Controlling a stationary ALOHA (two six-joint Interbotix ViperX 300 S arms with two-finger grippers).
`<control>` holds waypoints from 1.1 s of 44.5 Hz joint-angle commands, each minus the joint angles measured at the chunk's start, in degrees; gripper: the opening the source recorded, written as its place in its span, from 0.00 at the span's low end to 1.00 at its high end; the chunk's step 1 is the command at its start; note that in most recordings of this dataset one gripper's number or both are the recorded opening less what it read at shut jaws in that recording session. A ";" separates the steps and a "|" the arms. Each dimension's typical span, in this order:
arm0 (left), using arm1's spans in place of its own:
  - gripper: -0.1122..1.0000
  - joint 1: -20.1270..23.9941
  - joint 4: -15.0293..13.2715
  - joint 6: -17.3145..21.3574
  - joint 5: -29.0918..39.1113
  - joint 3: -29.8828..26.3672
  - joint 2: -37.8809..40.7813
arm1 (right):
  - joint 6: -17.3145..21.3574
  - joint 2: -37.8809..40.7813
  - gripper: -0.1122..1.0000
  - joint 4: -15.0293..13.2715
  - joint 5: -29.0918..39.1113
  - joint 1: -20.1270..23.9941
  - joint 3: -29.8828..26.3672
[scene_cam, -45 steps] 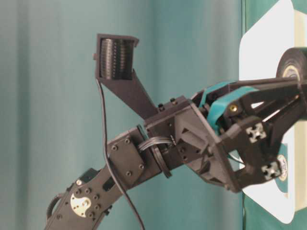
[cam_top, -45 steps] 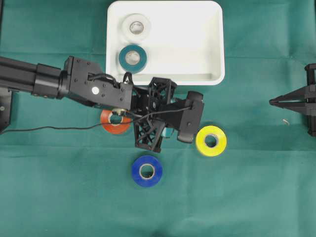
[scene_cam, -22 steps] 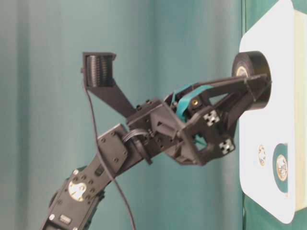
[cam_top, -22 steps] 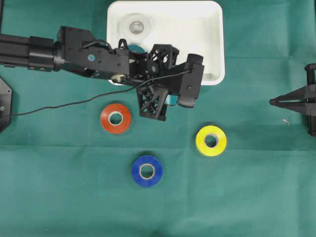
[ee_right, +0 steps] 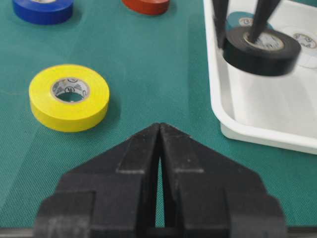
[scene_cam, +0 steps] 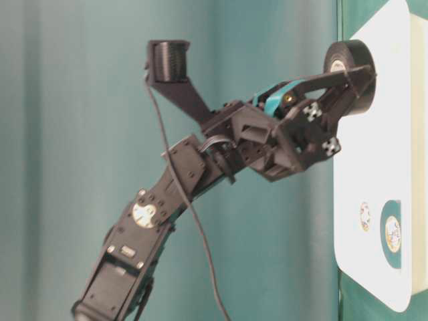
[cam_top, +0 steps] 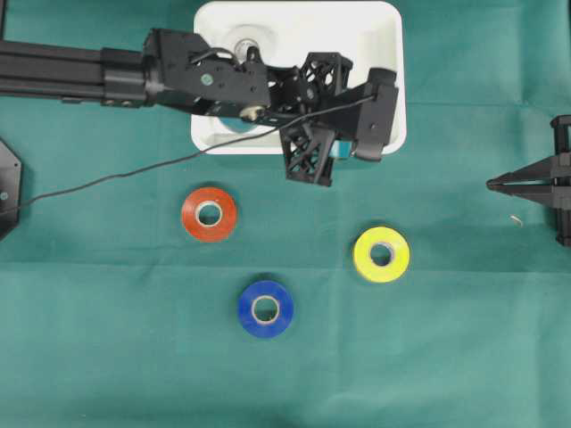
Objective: Put the tape into the white case with the left arm.
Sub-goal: 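Lift the black roll and carry it into the white tray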
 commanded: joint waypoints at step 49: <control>0.82 1.23 0.09 -0.79 -2.64 0.18 -1.14 | 0.00 0.44 0.02 -0.09 -0.62 0.00 -0.35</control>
